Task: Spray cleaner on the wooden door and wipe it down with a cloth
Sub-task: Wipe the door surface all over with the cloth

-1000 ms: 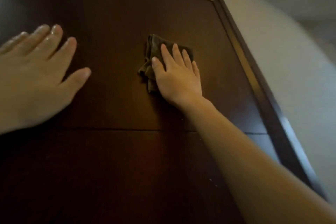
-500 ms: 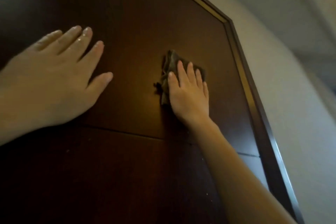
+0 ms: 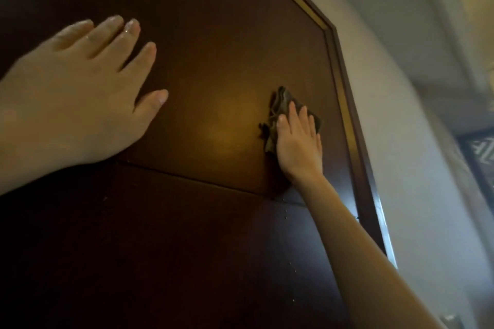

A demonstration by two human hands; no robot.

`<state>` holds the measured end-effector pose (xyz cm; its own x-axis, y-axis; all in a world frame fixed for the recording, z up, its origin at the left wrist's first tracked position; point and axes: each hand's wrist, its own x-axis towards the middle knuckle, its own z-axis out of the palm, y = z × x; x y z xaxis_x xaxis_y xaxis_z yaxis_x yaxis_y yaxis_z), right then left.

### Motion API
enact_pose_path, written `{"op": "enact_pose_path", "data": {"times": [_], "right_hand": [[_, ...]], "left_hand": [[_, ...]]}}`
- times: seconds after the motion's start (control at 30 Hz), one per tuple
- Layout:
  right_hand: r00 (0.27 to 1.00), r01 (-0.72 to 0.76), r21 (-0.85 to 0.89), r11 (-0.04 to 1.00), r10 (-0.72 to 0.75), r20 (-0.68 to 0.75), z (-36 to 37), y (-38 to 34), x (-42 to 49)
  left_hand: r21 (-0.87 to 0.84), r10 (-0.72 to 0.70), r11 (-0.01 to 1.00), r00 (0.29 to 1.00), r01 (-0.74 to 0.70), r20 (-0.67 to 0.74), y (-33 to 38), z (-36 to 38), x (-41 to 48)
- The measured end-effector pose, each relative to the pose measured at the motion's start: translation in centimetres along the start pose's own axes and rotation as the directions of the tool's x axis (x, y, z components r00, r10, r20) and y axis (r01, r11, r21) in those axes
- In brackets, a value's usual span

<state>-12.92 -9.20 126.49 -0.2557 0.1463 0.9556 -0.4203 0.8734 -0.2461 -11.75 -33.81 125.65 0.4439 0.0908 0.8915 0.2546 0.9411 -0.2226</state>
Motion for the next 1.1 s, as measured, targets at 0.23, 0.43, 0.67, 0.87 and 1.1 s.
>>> {"op": "enact_pose_path", "data": {"times": [0.23, 0.43, 0.67, 0.87, 1.1], "right_hand": [[0.978, 0.207, 0.036, 0.978, -0.206, -0.021, 1.6, -4.8, -1.7], [0.967, 0.247, -0.065, 0.967, -0.250, -0.048, 1.4, -1.8, -0.5], [0.994, -0.105, -0.009, 0.994, 0.105, -0.025, 0.2, 2.0, -0.9], [0.960, 0.280, 0.030, 0.960, -0.279, -0.010, 2.1, -5.2, -3.3], [0.991, 0.127, -0.018, 0.992, -0.128, -0.032, 0.6, 1.5, -0.6]], "left_hand": [[0.352, 0.088, 0.918, 0.960, -0.182, 0.267, -0.6, -2.2, 0.8], [0.360, 0.090, 0.914, 0.958, -0.188, 0.272, -0.5, -2.5, 0.5], [0.143, 0.102, 0.982, 0.984, -0.123, 0.146, 0.1, -0.3, -0.6], [0.346, 0.133, 0.875, 0.854, -0.340, 0.502, 0.7, -2.9, 1.0], [0.317, 0.015, 0.905, 0.768, -0.282, 0.641, 4.2, -3.8, -0.2]]}}
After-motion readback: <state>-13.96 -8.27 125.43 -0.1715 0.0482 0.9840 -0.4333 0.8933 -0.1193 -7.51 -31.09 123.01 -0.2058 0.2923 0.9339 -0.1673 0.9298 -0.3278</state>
